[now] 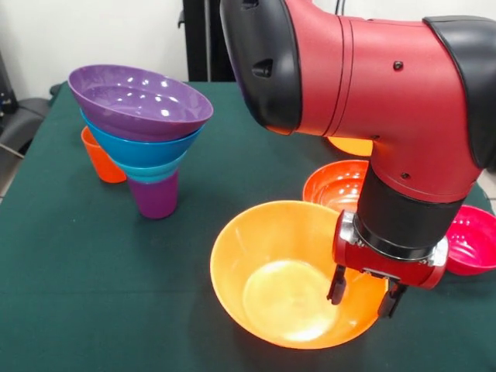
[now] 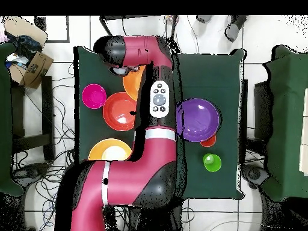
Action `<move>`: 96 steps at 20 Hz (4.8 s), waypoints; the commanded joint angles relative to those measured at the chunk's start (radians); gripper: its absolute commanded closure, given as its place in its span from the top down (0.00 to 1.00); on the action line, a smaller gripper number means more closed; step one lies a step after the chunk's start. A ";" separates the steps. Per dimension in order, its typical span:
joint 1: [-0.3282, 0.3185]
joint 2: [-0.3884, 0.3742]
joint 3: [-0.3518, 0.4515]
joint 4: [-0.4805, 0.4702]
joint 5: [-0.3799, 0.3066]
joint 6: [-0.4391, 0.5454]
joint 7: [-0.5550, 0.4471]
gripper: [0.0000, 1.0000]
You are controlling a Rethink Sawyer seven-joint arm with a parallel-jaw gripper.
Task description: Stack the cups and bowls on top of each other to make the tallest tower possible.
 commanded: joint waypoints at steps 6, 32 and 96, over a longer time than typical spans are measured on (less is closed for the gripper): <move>-0.011 -0.008 0.042 0.075 -0.047 0.018 -0.199 1.00; 0.038 0.129 -0.047 -0.120 -0.076 0.115 -0.131 1.00; 0.083 -0.616 -0.252 0.810 -0.156 -0.164 -0.151 0.00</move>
